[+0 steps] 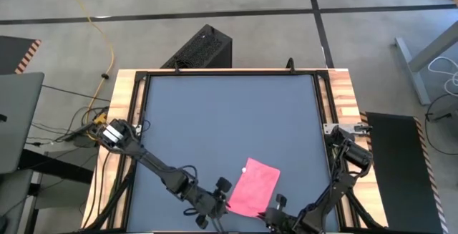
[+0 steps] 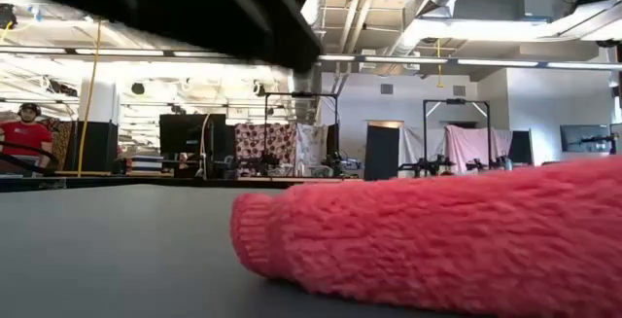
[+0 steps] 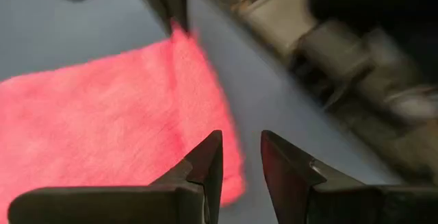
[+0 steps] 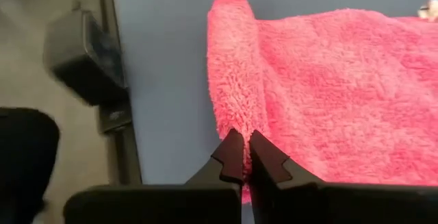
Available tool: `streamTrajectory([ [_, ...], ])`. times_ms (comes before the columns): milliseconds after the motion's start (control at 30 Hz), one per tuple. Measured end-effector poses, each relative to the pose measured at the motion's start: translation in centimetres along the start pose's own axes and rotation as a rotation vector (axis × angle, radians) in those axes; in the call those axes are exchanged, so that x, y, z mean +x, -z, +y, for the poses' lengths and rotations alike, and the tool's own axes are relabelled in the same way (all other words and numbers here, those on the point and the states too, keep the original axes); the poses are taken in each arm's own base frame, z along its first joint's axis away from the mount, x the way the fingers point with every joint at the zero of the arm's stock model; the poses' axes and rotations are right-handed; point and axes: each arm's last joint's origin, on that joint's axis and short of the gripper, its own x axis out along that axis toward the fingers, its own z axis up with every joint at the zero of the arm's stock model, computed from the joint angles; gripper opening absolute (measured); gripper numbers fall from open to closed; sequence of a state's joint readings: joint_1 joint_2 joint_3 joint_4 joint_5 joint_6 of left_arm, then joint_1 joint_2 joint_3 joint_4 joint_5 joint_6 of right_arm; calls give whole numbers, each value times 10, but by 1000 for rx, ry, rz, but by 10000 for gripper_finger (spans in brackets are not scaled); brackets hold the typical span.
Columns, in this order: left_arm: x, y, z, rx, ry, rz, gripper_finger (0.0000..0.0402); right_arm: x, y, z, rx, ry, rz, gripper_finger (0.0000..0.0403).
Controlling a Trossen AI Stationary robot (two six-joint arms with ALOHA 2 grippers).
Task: Roll towel
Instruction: Roll the microfiber towel
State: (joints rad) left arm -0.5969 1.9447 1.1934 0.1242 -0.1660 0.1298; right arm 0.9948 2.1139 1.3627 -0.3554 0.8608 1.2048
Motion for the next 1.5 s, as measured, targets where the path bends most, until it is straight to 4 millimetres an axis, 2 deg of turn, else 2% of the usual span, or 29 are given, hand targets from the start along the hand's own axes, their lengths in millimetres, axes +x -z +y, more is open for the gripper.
streamTrajectory([
  [200, 20, 16, -13, 10, -7, 28, 116, 2, 0, -2, 19, 8, -4, 24],
  [300, 30, 27, -13, 3, -42, 48, 139, 2, -1, -1, 30, 4, -7, 24],
  [567, 32, 21, -9, 6, -79, -12, 178, 2, -1, -1, 39, 0, -7, 24],
  [1067, 33, 27, 2, -46, -127, 44, 181, 2, -2, 1, 51, -10, -8, 24],
  [1233, 34, 29, 8, -113, -95, 47, 181, 3, -2, 0, 54, -9, -8, 24],
  [1400, 34, 31, 7, -142, -47, 60, 180, 3, -1, 0, 85, -3, -5, 24],
  [1500, 34, 32, 6, -176, -31, 70, 164, 3, -2, -1, 106, -2, -5, 24],
])
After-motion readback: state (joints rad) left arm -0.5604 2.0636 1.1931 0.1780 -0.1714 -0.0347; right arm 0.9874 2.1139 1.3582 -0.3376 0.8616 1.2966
